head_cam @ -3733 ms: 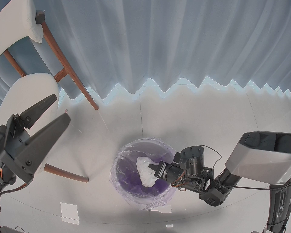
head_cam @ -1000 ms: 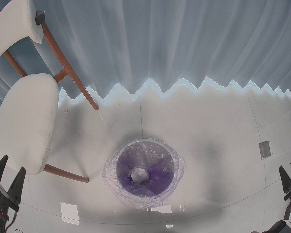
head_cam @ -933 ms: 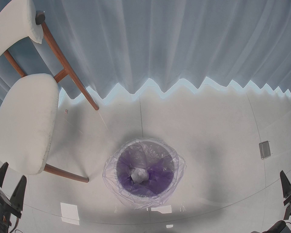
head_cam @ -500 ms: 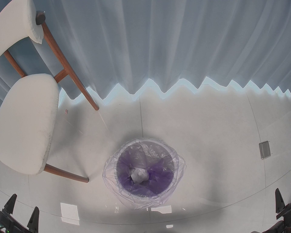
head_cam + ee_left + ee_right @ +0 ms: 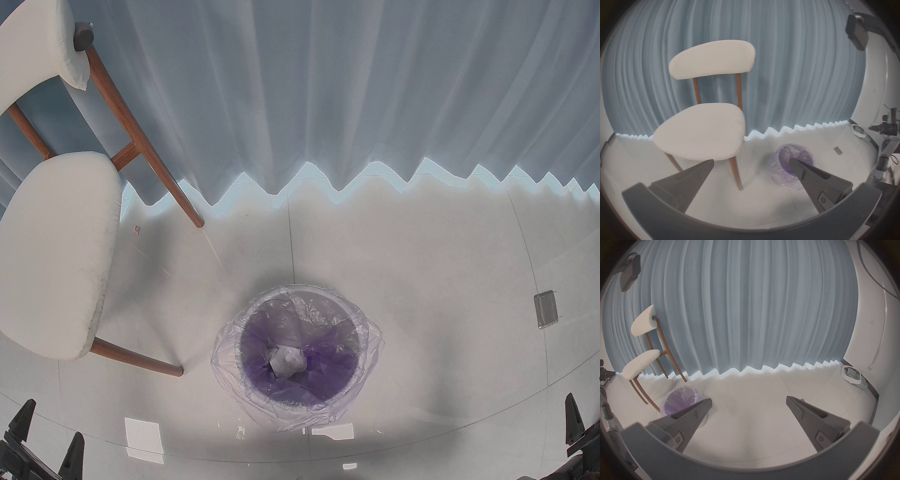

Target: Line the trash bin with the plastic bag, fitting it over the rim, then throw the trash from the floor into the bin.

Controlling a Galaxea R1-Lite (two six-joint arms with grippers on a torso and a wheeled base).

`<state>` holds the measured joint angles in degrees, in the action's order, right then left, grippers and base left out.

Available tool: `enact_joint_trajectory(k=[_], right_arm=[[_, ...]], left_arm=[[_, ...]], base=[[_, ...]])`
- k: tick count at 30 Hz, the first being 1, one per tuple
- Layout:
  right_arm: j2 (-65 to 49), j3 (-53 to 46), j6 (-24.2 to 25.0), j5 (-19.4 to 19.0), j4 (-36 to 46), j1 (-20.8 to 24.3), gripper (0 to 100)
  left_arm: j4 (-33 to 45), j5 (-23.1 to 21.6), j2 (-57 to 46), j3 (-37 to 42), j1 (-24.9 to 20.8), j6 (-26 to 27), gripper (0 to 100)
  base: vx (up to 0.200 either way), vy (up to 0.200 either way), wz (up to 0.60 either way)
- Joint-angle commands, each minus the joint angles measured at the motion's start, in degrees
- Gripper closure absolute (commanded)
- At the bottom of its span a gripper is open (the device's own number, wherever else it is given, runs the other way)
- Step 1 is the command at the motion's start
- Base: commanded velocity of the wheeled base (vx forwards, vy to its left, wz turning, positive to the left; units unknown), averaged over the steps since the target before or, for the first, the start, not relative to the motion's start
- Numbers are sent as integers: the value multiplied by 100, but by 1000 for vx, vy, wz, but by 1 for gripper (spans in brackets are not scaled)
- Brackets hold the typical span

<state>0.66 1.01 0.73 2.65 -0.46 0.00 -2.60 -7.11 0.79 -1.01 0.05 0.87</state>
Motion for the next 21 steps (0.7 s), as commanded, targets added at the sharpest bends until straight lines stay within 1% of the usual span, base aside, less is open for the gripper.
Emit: enact_joint_trajectory(k=[1,2,3,4,6,7,10,11,14,16,17,18,19,21], right_arm=[[-48,-101,50,-10,55,-9,0],[-48,-101,59,-1,55,-9,0],[-57,-101,85,-1,46,-9,0],[-57,-101,103,8,46,-9,0],[-57,-101,103,8,46,-9,0],[-57,-101,164,43,29,-9,0],[-57,-101,138,43,38,-9,0],[-57,-101,129,34,38,-9,0],[-57,-101,120,34,38,-9,0],[-57,-101,111,34,38,-9,0],[-57,-101,111,34,38,-9,0],[-57,-101,111,34,38,-9,0],[-57,-101,94,34,38,-9,0],[-57,-101,85,34,38,-9,0]], left_arm=[[-13,930,-79,101,13,10,0],[-22,1203,-79,101,13,-51,0],[-22,1256,-79,101,13,-157,0],[-30,1256,-79,101,13,-254,0],[-30,1256,-79,101,13,-254,0],[-30,1326,-79,101,13,-456,0],[5,1317,-79,101,13,-535,0],[40,1264,-79,101,13,-649,0],[75,1256,-79,101,21,-623,0],[75,1194,-79,101,30,-421,0],[137,948,-79,101,21,-210,0],[154,869,-79,101,21,-157,0],[277,623,-79,101,13,10,0],[295,702,-79,101,-14,-51,0]], base=[[0,0,0],[0,0,0],[0,0,0],[0,0,0],[0,0,0],[0,0,0],[0,0,0],[0,0,0],[0,0,0],[0,0,0],[0,0,0],[0,0,0],[0,0,0],[0,0,0]])
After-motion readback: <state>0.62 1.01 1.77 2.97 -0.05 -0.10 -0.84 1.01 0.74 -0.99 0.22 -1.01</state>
